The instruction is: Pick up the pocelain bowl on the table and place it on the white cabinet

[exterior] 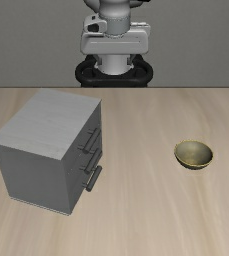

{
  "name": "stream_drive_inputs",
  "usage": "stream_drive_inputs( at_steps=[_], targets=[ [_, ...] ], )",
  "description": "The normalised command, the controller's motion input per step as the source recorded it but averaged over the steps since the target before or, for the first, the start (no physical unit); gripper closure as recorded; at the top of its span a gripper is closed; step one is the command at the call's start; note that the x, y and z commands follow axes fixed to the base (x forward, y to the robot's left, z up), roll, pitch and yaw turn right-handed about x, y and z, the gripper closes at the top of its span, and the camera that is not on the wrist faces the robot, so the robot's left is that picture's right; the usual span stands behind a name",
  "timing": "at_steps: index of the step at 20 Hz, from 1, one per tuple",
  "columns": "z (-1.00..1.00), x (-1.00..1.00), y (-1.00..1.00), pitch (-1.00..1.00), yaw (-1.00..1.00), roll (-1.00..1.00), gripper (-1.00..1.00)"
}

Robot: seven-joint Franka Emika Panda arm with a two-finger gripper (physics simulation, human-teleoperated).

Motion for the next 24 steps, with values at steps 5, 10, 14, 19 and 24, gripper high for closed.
stream_drive_inputs(
  at_steps=[5, 10, 14, 19, 24],
  targets=[
    [0.00, 0.00, 1.00, 0.00, 0.00, 0.00, -1.00],
    [0.00, 0.00, 1.00, 0.00, 0.00, 0.00, -1.00],
    [0.00, 0.00, 1.00, 0.00, 0.00, 0.00, -1.00],
    [0.00, 0.60, 0.40, 0.00, 0.00, 0.00, -1.00],
    [0.00, 1.00, 0.00, 0.00, 0.00, 0.00, -1.00]
  ],
)
